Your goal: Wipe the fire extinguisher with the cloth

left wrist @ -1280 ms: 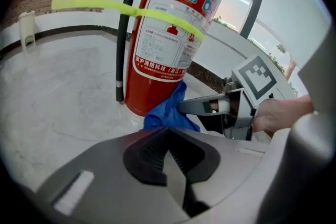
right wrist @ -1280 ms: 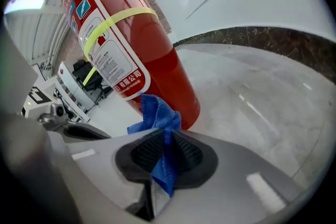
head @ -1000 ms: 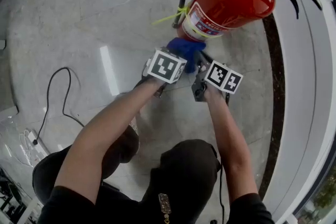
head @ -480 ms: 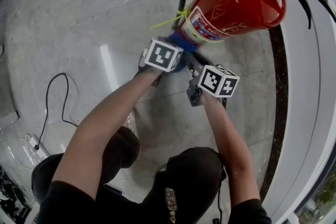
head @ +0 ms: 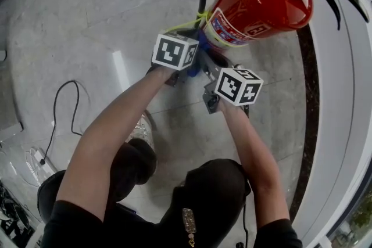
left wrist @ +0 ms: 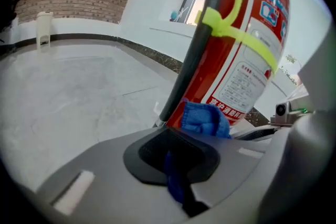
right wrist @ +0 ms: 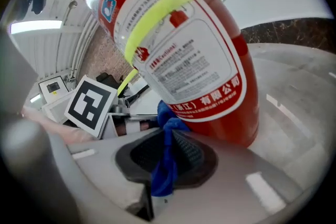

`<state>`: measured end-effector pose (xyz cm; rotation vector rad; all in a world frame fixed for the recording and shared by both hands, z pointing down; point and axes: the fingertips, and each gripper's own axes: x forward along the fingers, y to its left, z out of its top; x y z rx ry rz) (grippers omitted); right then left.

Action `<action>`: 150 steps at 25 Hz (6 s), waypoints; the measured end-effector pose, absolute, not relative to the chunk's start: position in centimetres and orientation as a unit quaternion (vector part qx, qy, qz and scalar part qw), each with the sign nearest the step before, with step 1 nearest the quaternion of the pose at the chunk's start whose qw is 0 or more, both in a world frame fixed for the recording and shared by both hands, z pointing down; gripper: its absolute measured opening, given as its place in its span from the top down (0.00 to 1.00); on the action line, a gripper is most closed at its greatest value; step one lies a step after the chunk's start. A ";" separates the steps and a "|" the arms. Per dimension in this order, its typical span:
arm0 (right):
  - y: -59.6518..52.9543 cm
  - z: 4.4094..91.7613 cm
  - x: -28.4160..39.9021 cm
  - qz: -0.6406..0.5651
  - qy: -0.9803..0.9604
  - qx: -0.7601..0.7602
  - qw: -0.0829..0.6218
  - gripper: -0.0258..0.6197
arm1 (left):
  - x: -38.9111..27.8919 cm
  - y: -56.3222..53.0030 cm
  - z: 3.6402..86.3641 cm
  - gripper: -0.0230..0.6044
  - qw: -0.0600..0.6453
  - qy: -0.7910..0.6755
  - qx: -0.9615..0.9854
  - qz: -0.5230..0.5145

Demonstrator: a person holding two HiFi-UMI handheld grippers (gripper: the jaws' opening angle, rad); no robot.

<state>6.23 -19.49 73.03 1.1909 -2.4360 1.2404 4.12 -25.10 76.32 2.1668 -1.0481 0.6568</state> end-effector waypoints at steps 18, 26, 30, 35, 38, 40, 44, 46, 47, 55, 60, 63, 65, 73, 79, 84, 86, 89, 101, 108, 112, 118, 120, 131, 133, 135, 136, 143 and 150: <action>-17.4 63.4 5.3 0.355 -0.876 0.307 0.113 0.89 | 4.8 -17.2 67.8 0.58 0.088 -0.203 0.904 0.367; -15.5 63.0 3.3 0.377 -0.884 0.222 0.164 0.89 | 5.1 -14.6 66.5 0.70 0.019 -0.163 0.905 0.393; -15.4 61.6 1.6 0.361 -0.898 0.207 0.144 0.87 | 2.9 -14.7 65.5 0.84 0.026 -0.173 0.902 0.394; -14.1 60.5 0.1 0.322 -0.912 0.186 0.175 0.76 | 0.7 -14.1 64.9 0.86 0.054 -0.177 0.903 0.387; -12.8 60.9 0.7 0.299 -0.909 0.185 0.223 0.71 | -0.7 -14.4 66.4 0.86 0.068 -0.188 0.898 0.392; -12.0 61.0 1.5 0.294 -0.905 0.188 0.242 0.71 | -1.7 -15.1 67.8 0.86 0.069 -0.194 0.893 0.400; -11.4 61.3 3.3 0.281 -0.898 0.201 0.271 0.71 | -2.9 -18.2 69.8 0.86 0.074 -0.209 0.889 0.400; -11.7 61.6 3.9 0.285 -0.893 0.217 0.273 0.71 | -2.8 -20.0 70.7 0.86 0.075 -0.210 0.889 0.400; -11.8 61.8 4.1 0.289 -0.890 0.225 0.272 0.71 | -2.6 -20.8 71.2 0.86 0.075 -0.207 0.889 0.401; -13.6 63.4 5.5 0.274 -0.873 0.270 0.299 0.78 | -0.3 -24.4 76.4 0.86 0.056 -0.132 0.890 0.432; -13.8 63.7 5.5 0.269 -0.873 0.266 0.307 0.82 | 1.3 -25.8 77.7 0.86 0.036 -0.083 0.897 0.433; -13.5 64.0 5.5 0.270 -0.872 0.265 0.310 0.82 | 2.1 -26.0 77.5 0.86 0.037 -0.051 0.908 0.414; -13.4 64.0 5.5 0.270 -0.873 0.264 0.308 0.82 | 2.1 -26.3 76.7 0.86 0.029 -0.037 0.913 0.406; -13.2 63.3 5.4 0.268 -0.878 0.265 0.296 0.82 | 2.4 -27.3 71.7 0.87 -0.042 -0.009 0.916 0.398; -13.1 61.7 5.5 0.259 -0.885 0.266 0.282 0.82 | 2.2 -27.7 67.0 0.87 -0.075 -0.007 0.914 0.399; -13.0 60.1 5.0 0.251 -0.893 0.263 0.265 0.82 | 1.8 -27.2 62.8 0.87 -0.093 -0.008 0.911 0.401; -12.9 59.3 4.8 0.246 -0.897 0.261 0.256 0.82 | 1.7 -27.0 61.1 0.87 -0.091 -0.016 0.914 0.395; -12.5 58.0 4.9 0.240 -0.902 0.262 0.245 0.82 | 1.9 -27.1 57.8 0.87 -0.091 -0.030 0.919 0.382; -11.4 52.5 5.9 0.205 -0.916 0.271 0.211 0.82 | 1.2 -28.0 48.7 0.87 -0.058 -0.152 0.914 0.373; -9.6 49.9 7.6 0.188 -0.921 0.274 0.203 0.82 | 1.9 -27.1 44.5 0.87 -0.042 -0.231 0.901 0.364; -8.6 48.6 8.4 0.183 -0.924 0.274 0.194 0.82 | 3.0 -26.6 42.4 0.87 -0.047 -0.262 0.888 0.375; -7.3 47.6 9.6 0.182 -0.926 0.276 0.181 0.82 | 5.8 -25.7 39.5 0.87 -0.047 -0.269 0.890 0.366; -7.0 47.4 9.8 0.182 -0.927 0.276 0.176 0.82 | 7.1 -25.3 39.0 0.87 -0.050 -0.263 0.893 0.363; -6.7 47.5 10.6 0.189 -0.928 0.278 0.162 0.82 | 6.2 -25.1 41.2 0.87 0.025 -0.297 0.893 0.338; -7.0 47.4 10.9 0.192 -0.926 0.281 0.160 0.82 | 5.7 -25.2 41.6 0.87 0.033 -0.302 0.891 0.338; -7.3 47.4 10.8 0.193 -0.926 0.284 0.156 0.82 | 5.1 -25.1 42.5 0.87 0.045 -0.306 0.888 0.341; -7.5 47.4 10.7 0.194 -0.926 0.284 0.154 0.82 | 4.8 -24.9 43.1 0.87 0.052 -0.307 0.886 0.344; -9.2 49.2 9.4 0.210 -0.925 0.286 0.138 0.82 | 5.4 -22.4 48.1 0.87 0.090 -0.279 0.895 0.336; -11.2 50.6 8.8 0.228 -0.916 0.304 0.129 0.87 | 7.1 -19.3 50.6 0.87 0.091 -0.210 0.918 0.325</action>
